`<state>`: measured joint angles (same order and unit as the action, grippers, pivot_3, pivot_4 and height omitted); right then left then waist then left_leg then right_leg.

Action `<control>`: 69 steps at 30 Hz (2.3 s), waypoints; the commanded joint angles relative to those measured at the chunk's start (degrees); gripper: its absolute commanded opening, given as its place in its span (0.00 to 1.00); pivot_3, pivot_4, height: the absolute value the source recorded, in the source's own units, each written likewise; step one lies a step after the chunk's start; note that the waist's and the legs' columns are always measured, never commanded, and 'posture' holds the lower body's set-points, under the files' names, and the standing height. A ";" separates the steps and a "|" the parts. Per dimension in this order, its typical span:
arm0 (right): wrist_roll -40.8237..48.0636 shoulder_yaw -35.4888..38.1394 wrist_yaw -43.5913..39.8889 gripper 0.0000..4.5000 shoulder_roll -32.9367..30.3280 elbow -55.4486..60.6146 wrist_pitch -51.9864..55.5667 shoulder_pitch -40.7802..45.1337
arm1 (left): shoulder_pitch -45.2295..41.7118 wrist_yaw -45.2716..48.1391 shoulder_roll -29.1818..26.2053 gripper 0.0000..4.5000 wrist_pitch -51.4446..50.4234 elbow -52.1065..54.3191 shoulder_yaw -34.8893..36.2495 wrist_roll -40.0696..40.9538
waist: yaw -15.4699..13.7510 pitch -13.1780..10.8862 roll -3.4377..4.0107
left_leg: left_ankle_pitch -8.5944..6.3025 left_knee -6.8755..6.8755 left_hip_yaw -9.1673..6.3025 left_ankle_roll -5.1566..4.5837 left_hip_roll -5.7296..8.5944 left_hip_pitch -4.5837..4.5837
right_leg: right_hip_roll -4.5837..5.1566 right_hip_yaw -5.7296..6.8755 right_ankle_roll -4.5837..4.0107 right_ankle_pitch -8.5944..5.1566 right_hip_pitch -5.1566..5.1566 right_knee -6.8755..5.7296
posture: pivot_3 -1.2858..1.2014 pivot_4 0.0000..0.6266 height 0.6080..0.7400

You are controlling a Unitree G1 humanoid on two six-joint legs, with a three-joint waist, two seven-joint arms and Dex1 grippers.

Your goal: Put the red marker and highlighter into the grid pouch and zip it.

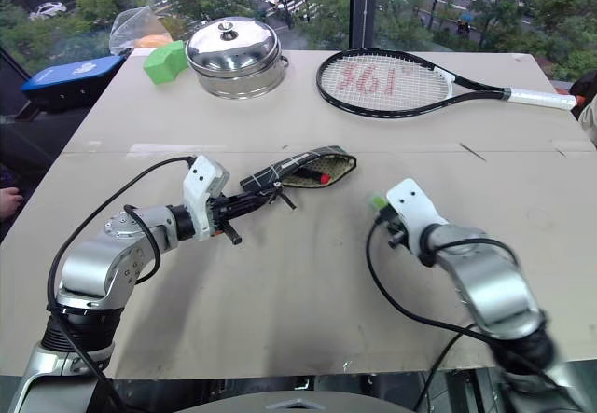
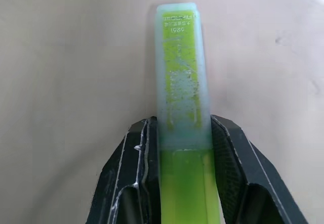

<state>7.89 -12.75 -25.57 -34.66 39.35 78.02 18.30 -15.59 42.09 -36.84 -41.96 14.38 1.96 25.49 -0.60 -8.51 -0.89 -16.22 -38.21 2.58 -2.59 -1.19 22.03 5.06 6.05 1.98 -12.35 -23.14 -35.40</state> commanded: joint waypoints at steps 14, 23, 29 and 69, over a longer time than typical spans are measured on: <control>-2.41 -20.02 -14.19 0.17 -10.02 -11.12 -15.41 29.29 | 2.00 7.07 -0.09 0.00 13.81 2.59 -6.40 -4.63 | 0.75 -0.01 -0.12 | -0.05 -0.06 -0.02 -0.09 -0.06 0.02 | 0.01 -0.06 -0.02 0.01 -0.01 0.04 | 0.52 0.24 1.00; -12.60 -29.28 -17.05 0.29 -0.80 -32.34 -36.02 35.67 | 1.90 7.63 1.42 0.00 17.04 2.85 -8.65 -6.31 | 1.03 -0.01 -0.12 | -0.04 -0.07 0.05 -0.08 -0.06 0.00 | -0.03 -0.10 -0.02 0.02 -0.02 -0.04 | 0.52 0.24 1.00; -10.00 -19.24 -20.09 0.86 -3.16 -30.79 -37.18 31.94 | 1.13 5.42 2.24 0.00 14.19 1.49 -7.03 -5.45 | 0.28 -0.01 -0.12 | -0.04 -0.10 0.02 -0.08 -0.06 0.02 | -0.01 -0.04 -0.01 0.02 -0.01 -0.08 | 0.52 0.24 1.00; 17.30 10.55 5.51 0.02 36.59 -20.41 -8.77 13.33 | -2.98 6.48 2.32 0.00 6.83 1.45 -5.61 -2.69 | 0.12 0.07 -0.15 | -0.04 -0.09 0.10 -0.08 -0.04 -0.13 | -0.12 -0.27 -0.04 0.02 -0.03 -0.36 | 0.52 0.24 1.00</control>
<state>24.20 -2.48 -20.61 1.55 17.46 70.58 30.74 -18.79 48.29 -34.13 -35.77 13.03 -3.97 22.27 -0.49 -8.43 -1.05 -16.26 -38.30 2.68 -2.66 -1.23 21.91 4.94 5.77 1.95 -12.33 -23.17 -35.77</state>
